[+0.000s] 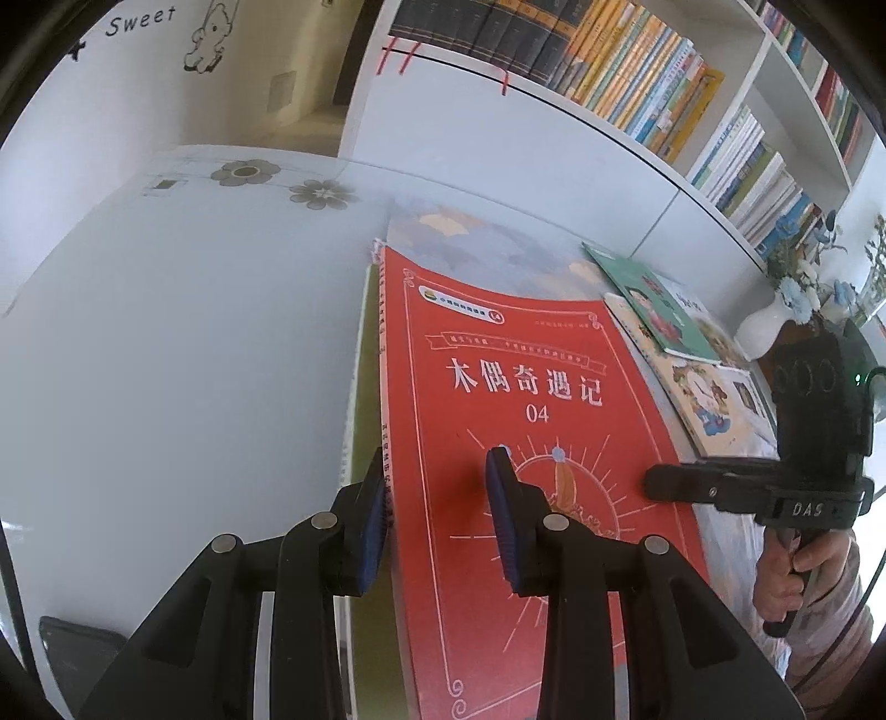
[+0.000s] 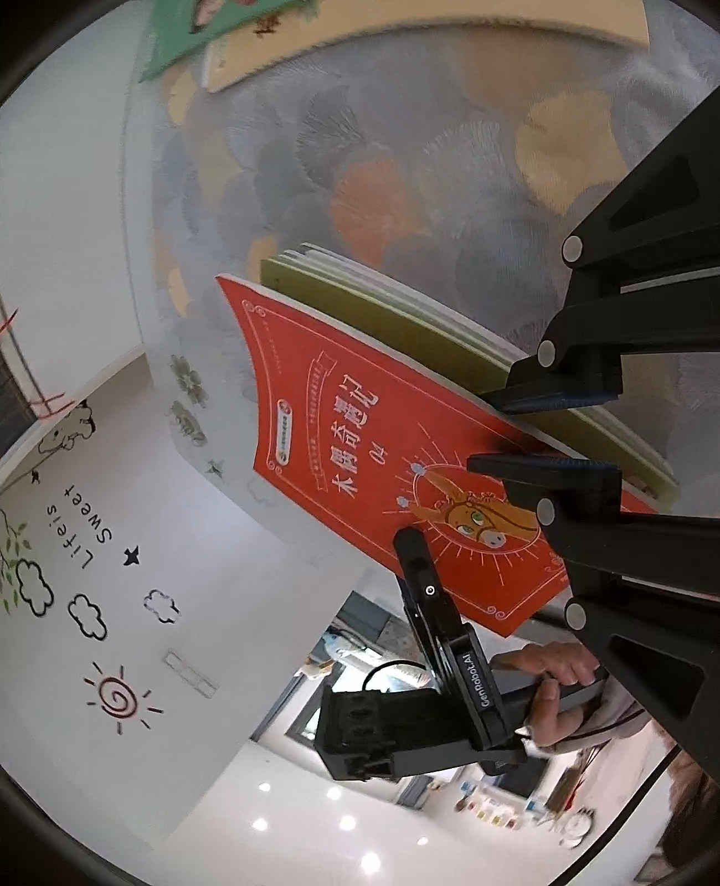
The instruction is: Organize books
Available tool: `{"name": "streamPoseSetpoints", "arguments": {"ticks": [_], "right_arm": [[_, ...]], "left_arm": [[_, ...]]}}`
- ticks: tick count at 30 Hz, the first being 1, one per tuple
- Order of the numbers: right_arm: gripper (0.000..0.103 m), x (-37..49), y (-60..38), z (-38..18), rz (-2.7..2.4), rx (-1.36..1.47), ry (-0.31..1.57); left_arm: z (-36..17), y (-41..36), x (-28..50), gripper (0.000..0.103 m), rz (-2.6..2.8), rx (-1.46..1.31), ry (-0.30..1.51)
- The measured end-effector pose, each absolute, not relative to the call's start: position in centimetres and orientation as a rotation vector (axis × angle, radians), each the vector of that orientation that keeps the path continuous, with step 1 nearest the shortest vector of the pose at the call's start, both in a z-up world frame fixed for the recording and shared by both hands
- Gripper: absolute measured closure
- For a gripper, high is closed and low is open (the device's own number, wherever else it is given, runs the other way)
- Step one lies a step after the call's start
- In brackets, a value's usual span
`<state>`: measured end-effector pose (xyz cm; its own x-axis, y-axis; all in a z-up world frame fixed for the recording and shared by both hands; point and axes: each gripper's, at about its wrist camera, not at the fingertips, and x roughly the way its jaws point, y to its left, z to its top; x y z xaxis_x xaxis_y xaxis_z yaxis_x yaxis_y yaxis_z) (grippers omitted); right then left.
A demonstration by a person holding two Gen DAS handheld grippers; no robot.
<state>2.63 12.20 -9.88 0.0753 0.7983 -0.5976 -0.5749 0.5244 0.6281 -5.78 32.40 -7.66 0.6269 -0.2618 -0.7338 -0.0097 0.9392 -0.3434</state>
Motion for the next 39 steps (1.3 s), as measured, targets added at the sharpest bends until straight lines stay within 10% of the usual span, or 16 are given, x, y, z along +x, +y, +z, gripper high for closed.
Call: {"name": "streamPoseSetpoints", "arguments": {"ticks": [22, 27, 39], "right_arm": [[0.085, 1.8, 10.8, -10.4, 0.971, 0.330, 1.097], [0.062, 2.3, 8.6, -10.9, 0.929, 0.428, 1.176], [0.061, 2.1, -3.6, -8.6, 0.793, 0.453, 1.060]], "left_arm": [[-7.7, 31.4, -5.1, 0.056, 0.005, -0.161, 0.896], [-7.0, 32.0, -5.4, 0.056, 0.087, -0.172, 0.892], [-0.1, 23.7, -3.7, 0.051, 0.006, -0.134, 0.819]]}}
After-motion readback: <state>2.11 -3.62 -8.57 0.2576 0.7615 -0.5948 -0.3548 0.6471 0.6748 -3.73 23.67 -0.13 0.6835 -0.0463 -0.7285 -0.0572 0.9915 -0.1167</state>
